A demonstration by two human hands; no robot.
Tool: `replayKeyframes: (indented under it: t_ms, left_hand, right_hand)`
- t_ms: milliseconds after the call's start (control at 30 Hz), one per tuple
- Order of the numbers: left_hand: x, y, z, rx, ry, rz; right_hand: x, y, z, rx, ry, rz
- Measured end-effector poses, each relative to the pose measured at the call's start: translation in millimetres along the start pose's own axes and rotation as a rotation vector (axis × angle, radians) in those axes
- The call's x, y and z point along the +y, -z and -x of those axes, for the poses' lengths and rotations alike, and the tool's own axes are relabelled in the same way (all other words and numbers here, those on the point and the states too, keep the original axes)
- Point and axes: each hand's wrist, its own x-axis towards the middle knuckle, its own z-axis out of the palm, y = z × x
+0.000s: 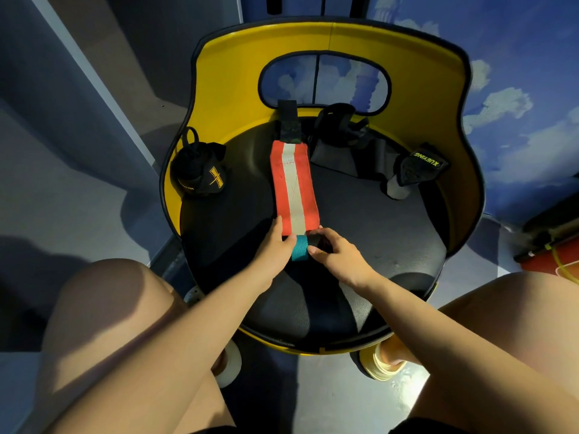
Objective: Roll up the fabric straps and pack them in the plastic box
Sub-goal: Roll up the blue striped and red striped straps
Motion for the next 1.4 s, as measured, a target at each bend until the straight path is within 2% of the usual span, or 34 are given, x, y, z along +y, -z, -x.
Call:
replayKeyframes:
  t_ms: [100,233,400,467,567,667,733,800,900,1000,1100,1200,1267,1400]
  left_hand:
    - [2,-1,1,-0.003,0.026,0.184]
    - [5,-3,3,0.006,0.039,0.312]
    - [2,-6,5,0.062,0.082,0.555]
    - [-1,-5,3,0.065,0.096,0.580]
    - [-2,-4,3,-0.008,0.041,0.483]
    - [-6,3,-1,-0.001,-0.083,-0.001]
    - [-9,11,1,0.078,-0.253,-0.345]
    - [-11,17,6,0.092,-0.454,-0.660]
    - [-17,22,7,0.080,-0.629,-0.967]
    - [-18,22,0,0.101,-0.642,-0.968]
    - [-14,25,-6,0.079,-0.597,-0.860]
    - [-6,30,-11,0.038,-0.521,-0.800]
    - [-2,31,-13,0.015,-0.470,-0.757]
    - [2,30,-20,-0.007,-0.384,-0.679]
  right_hand:
    - [-1,-5,0,0.037,-0.010,-0.083]
    - [3,-9,-2,0.050,-0.020,-0.142]
    - [9,-20,4,-0.043,-0.129,-0.589]
    - [10,-25,6,-0.065,-0.128,-0.654]
    - [12,-29,3,0.032,-0.097,-0.457]
    - [12,-22,0,0.112,-0.051,-0.291]
    - [9,-15,-2,0.120,-0.046,-0.225]
    - [7,-9,-6,0.104,-0.057,-0.192]
    - [5,-4,-12,0.069,-0.086,-0.179]
    - [3,-2,-15,0.118,-0.008,-0.042]
    - [2,1,-10,0.217,0.294,0.195]
    - [10,7,-9,0.136,0.541,0.494]
    - [13,9,-12,0.124,0.608,0.630]
    - [12,12,-23,0.120,0.634,0.654]
